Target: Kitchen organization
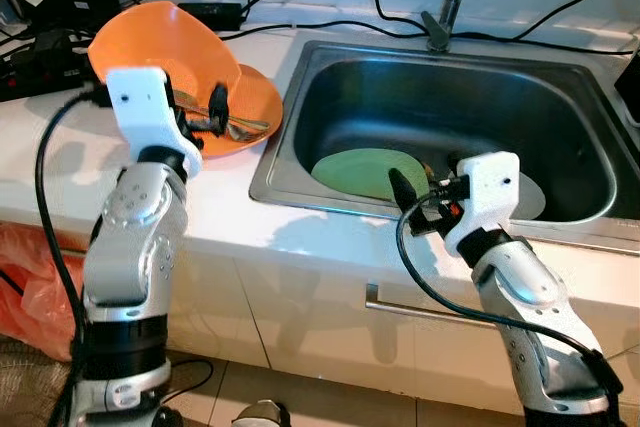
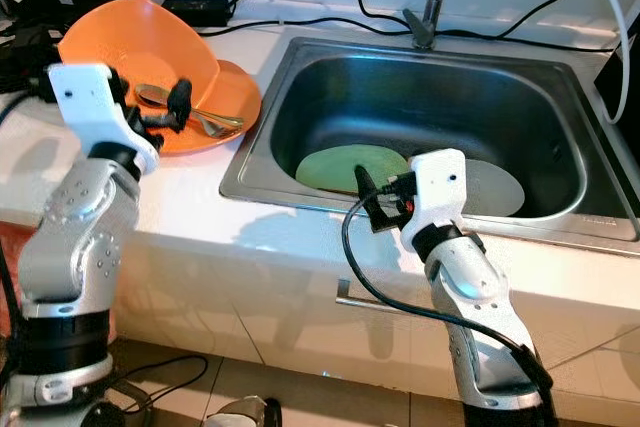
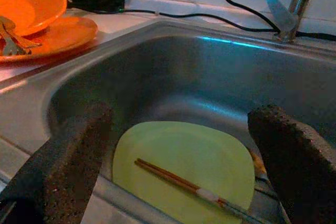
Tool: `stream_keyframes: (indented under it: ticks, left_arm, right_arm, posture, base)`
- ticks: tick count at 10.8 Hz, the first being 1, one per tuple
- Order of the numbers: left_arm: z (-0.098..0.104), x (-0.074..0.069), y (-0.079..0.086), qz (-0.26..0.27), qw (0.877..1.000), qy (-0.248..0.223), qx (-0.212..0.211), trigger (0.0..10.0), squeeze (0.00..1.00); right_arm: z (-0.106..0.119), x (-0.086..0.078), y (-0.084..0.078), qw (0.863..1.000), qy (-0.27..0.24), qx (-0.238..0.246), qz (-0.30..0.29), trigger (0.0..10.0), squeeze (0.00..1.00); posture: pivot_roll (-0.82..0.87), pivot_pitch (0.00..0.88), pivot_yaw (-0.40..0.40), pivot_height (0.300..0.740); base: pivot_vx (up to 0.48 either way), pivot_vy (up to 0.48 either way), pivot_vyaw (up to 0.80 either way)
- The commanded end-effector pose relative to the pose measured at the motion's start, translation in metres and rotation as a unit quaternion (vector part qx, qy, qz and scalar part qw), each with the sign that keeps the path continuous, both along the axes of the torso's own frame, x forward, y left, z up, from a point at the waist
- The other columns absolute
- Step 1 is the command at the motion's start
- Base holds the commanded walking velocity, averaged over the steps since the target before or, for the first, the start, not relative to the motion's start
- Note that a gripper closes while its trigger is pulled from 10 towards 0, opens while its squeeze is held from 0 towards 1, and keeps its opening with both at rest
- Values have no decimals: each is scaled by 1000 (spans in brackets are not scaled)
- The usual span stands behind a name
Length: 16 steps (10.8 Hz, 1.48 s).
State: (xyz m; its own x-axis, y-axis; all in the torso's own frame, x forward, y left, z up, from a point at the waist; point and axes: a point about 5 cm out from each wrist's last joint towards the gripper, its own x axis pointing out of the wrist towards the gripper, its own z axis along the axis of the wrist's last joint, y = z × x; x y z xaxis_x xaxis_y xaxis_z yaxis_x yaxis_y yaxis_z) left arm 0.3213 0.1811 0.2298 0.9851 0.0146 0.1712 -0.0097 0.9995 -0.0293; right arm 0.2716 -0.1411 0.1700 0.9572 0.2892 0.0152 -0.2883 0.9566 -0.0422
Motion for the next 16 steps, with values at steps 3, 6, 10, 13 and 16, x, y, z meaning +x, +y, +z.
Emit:
stream_keyframes:
  ticks: [3, 6, 10, 13, 16]
  left_arm:
    - [-6, -2, 0, 1, 1000, 14, -3, 10000, 0]
    - [-5, 5, -3, -7, 1000, 14, -4, 10000, 0]
    - [-5, 5, -5, -11, 1000, 14, -3, 10000, 0]
    - [-10, 4, -11, -31, 999, 24, 2, 10000, 0]
    - [-14, 1, -26, -54, 998, 24, 5, 10000, 0]
  right_arm:
    - [-3, 0, 5, 1000, -3, 7, 4, 10000, 0]
    - [0, -3, 5, 1000, -11, 6, -7, 10000, 0]
    - [-3, -5, 6, 1000, -10, 5, -10, 10000, 0]
    - [-7, -7, 2, 1000, -6, -3, -20, 10000, 0]
    - [-4, -1, 0, 999, -22, 23, -26, 10000, 0]
  posture:
    - [169, 72, 51, 740]
    - [130, 75, 67, 740]
    - [137, 79, 73, 740]
    - [137, 77, 81, 740]
    - [145, 41, 73, 740]
  base:
    - [0, 0, 0]
    - [0, 0, 0]
    - [0, 0, 0]
    - [0, 0, 0]
    - [0, 0, 0]
